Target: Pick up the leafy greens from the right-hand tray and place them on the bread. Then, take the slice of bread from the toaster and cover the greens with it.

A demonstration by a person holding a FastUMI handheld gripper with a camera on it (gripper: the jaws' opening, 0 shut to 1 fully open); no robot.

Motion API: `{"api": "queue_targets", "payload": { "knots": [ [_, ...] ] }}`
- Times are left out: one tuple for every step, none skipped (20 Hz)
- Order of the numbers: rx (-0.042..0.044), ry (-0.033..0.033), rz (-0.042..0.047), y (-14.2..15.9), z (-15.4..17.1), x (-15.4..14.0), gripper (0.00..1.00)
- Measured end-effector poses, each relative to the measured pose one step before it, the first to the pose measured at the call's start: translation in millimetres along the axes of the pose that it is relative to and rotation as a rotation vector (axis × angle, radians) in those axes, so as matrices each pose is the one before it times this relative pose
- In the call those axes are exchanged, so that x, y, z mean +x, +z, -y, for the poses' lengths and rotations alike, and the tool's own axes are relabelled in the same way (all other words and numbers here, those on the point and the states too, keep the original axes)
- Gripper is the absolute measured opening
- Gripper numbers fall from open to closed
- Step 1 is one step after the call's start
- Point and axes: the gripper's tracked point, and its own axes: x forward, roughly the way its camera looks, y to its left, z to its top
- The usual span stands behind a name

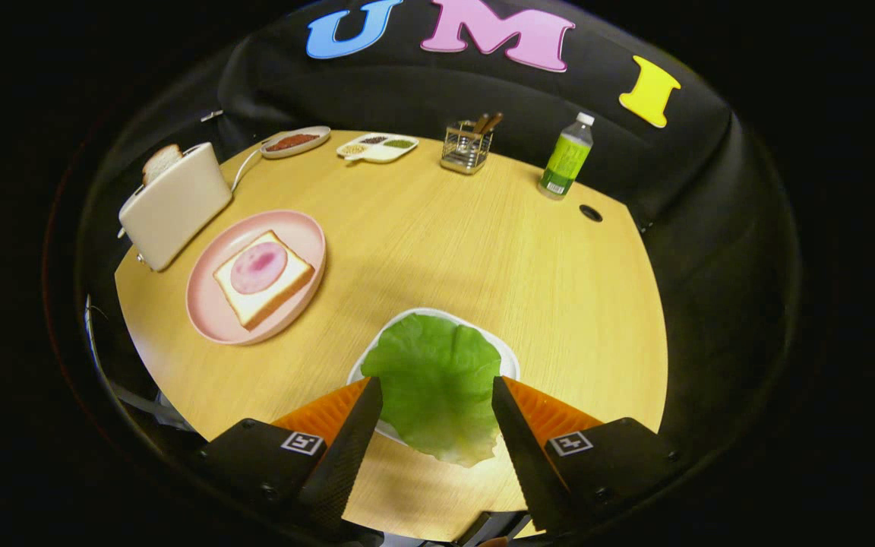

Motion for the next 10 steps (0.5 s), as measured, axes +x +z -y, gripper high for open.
{"api": "queue_targets", "payload": {
  "knots": [
    [0.00496,0.00447,-0.02234,-6.46,0.30,9.22,0.90],
    [0.00912,0.00881,-0.01634,-2.83,0.39,7.56,0.89],
    [0.00777,0.00682,-0.01622,-2.90,1.01,8.48,0.89],
    [0.00308,0.00693,-0.01337,-0.95,0.83,5.71,0.86],
    [-0.00277,0.00498,-0.01705,-1.81,0.64,6.60,0.85],
    [-0.00158,0.01397,-0.01675,-1.56,-1.49,5.22,0.85],
    [-0.00262,0.01207,-0.01430,-1.86,-1.79,4.97,0.85],
    [-0.00720,0.01553,-0.02342,-3.48,-2.21,3.92,0.84],
    [0.01955,0.01427,0.00029,2.08,-2.12,1.68,0.82],
    [0.02470,0.00126,-0.00882,0.35,1.13,2.03,0.78]
  ]
}}
